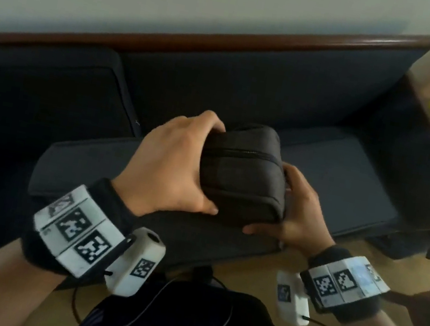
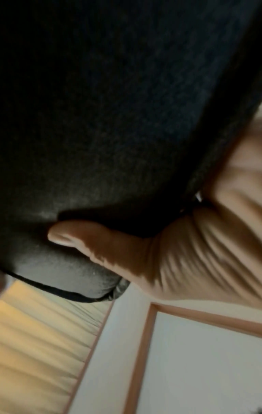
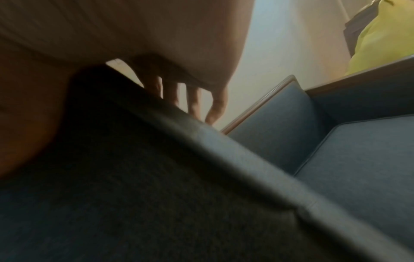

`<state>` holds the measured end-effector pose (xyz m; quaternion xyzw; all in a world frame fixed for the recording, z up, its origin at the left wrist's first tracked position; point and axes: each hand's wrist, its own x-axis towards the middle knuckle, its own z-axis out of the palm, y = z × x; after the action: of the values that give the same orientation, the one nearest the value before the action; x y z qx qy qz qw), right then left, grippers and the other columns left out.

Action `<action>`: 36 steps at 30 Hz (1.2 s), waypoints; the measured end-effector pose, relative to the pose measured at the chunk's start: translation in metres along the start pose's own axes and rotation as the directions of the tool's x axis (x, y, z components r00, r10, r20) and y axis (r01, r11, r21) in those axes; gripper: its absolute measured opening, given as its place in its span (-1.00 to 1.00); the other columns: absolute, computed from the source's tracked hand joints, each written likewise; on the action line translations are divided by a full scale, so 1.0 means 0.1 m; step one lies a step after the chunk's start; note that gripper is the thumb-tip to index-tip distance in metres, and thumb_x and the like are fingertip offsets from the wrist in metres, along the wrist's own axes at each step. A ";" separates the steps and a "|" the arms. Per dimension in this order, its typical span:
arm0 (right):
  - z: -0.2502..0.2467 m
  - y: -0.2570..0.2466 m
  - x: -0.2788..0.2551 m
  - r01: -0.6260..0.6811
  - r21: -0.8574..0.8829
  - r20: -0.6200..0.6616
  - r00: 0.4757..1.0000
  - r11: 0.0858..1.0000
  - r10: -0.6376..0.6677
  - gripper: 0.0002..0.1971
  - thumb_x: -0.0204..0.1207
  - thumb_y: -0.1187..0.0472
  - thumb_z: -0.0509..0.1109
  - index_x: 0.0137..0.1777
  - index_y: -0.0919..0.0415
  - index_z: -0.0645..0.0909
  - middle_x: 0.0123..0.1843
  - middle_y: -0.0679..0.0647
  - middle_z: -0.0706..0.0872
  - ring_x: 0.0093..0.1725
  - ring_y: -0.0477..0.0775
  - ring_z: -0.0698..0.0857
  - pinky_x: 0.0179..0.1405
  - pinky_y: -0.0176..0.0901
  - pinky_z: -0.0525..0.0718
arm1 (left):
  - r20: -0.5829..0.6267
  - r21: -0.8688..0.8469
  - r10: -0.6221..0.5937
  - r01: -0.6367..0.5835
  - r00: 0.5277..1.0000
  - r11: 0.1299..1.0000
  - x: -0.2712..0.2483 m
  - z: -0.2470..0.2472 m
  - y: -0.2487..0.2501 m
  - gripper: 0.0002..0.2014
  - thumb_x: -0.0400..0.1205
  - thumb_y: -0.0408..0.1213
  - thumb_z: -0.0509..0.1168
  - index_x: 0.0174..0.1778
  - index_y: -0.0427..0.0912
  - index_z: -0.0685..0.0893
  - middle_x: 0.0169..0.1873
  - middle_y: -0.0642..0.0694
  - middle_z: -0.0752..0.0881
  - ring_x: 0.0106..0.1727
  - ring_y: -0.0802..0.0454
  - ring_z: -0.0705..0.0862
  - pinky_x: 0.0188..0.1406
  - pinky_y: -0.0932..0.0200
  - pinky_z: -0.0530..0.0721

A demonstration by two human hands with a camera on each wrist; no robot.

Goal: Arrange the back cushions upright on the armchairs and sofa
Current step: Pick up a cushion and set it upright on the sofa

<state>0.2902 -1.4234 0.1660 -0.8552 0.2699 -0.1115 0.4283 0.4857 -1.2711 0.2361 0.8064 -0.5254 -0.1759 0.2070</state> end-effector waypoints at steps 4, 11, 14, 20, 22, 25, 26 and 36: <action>0.26 0.01 0.18 -0.004 0.053 0.024 1.000 0.999 0.003 0.21 -0.06 -0.23 0.69 0.63 -0.09 0.18 0.51 -0.11 0.41 0.47 -0.01 0.47 0.44 0.18 0.54 | 0.062 0.220 0.003 -0.017 0.998 0.975 0.12 0.53 -0.12 0.01 0.12 0.21 0.62 0.45 -0.03 0.36 0.25 -0.05 0.57 0.21 -0.06 0.56 0.24 -0.01 0.49; -0.05 0.35 0.32 -0.034 0.134 0.001 0.999 0.990 0.035 0.08 -0.28 -0.01 0.72 0.39 -0.21 0.39 0.33 -0.02 0.56 0.37 0.02 0.55 0.31 0.11 0.59 | 0.077 0.201 0.087 -0.101 0.993 0.974 0.21 0.78 -0.14 0.07 0.31 0.36 0.45 0.66 -0.05 0.18 0.40 -0.08 0.50 0.36 -0.07 0.52 0.43 -0.03 0.40; -0.29 0.51 0.23 -0.176 0.102 0.008 0.984 0.979 0.176 0.06 -0.36 0.00 0.65 0.28 -0.41 0.33 0.28 -0.07 0.53 0.35 0.09 0.54 0.24 -0.01 0.54 | 0.034 0.296 0.080 -0.086 0.996 0.951 0.02 0.70 -0.41 0.10 0.21 0.44 0.40 0.63 -0.04 0.28 0.36 -0.07 0.57 0.33 -0.07 0.58 0.41 -0.07 0.44; -0.31 0.26 0.35 -0.190 -0.457 0.110 0.957 0.869 0.267 0.12 -0.13 0.11 0.74 0.43 -0.18 0.17 0.31 0.02 0.50 0.41 0.24 0.44 0.39 0.30 0.39 | -0.072 0.382 -0.215 0.226 0.974 0.896 -0.47 0.50 -1.02 0.13 0.03 0.57 0.26 0.52 0.07 0.41 0.32 -0.08 0.59 0.35 -0.19 0.57 0.36 -0.30 0.49; -0.20 -0.03 0.52 -0.068 -0.676 0.180 0.950 0.734 0.254 0.16 -0.09 -0.05 0.69 0.52 -0.04 0.14 0.42 0.10 0.42 0.49 0.27 0.32 0.46 0.32 0.25 | -0.070 0.387 -0.263 0.269 0.962 0.882 -0.50 0.49 -1.10 0.08 0.03 0.59 0.22 0.49 0.14 0.43 0.21 -0.10 0.61 0.22 -0.24 0.60 0.24 -0.30 0.55; 0.26 -0.47 0.74 0.210 -0.783 0.348 0.928 0.586 0.133 0.20 -0.09 -0.33 0.60 0.57 0.04 0.17 0.45 0.11 0.39 0.50 0.27 0.29 0.46 0.40 0.21 | -0.114 0.391 -0.209 0.237 0.971 0.890 -0.37 0.51 -1.06 0.07 0.05 0.60 0.23 0.51 0.18 0.42 0.17 -0.07 0.64 0.18 -0.22 0.61 0.23 -0.26 0.55; 0.48 -0.59 0.76 0.270 -0.765 0.388 0.918 0.585 0.084 0.19 -0.07 -0.35 0.59 0.57 0.07 0.19 0.44 0.09 0.42 0.48 0.25 0.35 0.45 0.42 0.22 | -0.129 0.394 -0.188 0.224 0.974 0.892 -0.30 0.52 -0.99 0.07 0.06 0.59 0.27 0.51 0.17 0.41 0.18 -0.06 0.64 0.19 -0.20 0.61 0.24 -0.25 0.53; 0.82 -0.48 0.56 0.290 -0.668 0.215 0.957 0.686 -0.195 -0.07 -0.04 -0.22 0.61 0.38 0.08 0.45 0.21 0.02 0.63 0.18 0.16 0.62 0.31 0.15 0.45 | -0.040 -0.141 -0.064 0.058 0.997 0.988 -0.61 0.49 -1.29 0.11 0.22 0.16 0.63 0.65 0.09 0.19 0.49 0.01 0.39 0.46 0.08 0.39 0.47 0.09 0.38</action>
<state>0.3890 -1.3757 0.1521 -0.9860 0.1486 -0.0036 0.0750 0.5370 -1.1752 0.1316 0.8093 -0.4820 -0.2007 0.2690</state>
